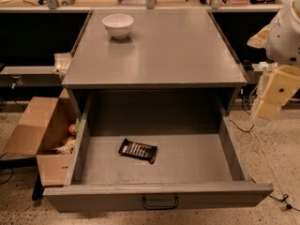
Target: Pick rxbar chocolate from top drawer and place on counter
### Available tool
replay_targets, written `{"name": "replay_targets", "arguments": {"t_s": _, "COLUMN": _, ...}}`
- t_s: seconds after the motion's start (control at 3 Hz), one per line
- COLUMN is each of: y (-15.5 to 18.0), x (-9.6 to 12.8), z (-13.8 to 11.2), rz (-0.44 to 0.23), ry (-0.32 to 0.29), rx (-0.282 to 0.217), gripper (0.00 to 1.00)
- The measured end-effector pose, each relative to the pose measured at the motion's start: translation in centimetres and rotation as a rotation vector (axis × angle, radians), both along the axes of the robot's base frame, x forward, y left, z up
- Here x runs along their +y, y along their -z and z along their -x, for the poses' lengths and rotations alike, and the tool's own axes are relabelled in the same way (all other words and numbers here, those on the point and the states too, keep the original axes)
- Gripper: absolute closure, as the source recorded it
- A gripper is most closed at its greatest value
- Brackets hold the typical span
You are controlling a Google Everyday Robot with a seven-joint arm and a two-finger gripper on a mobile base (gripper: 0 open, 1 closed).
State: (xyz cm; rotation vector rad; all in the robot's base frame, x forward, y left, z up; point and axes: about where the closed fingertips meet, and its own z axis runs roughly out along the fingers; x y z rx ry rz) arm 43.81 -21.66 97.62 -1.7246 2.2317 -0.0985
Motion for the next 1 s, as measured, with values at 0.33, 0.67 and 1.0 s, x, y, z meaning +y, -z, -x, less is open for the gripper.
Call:
{"name": "replay_targets", "arguments": {"t_s": 0.33, "y": 0.0, "x": 0.0, "z": 0.0, "rz": 0.000, "ry": 0.000, "rx": 0.000, "gripper": 0.00}}
{"name": "replay_targets", "arguments": {"t_s": 0.67, "y": 2.5, "x": 1.5, "z": -0.3, "rz": 0.024, "ry": 0.032, "rx": 0.020, "gripper": 0.00}}
{"name": "replay_targets", "arguments": {"t_s": 1.0, "y": 7.8, "x": 5.1, "z": -0.6, "rz": -0.017, "ry": 0.015, "rx": 0.070, "gripper": 0.00}}
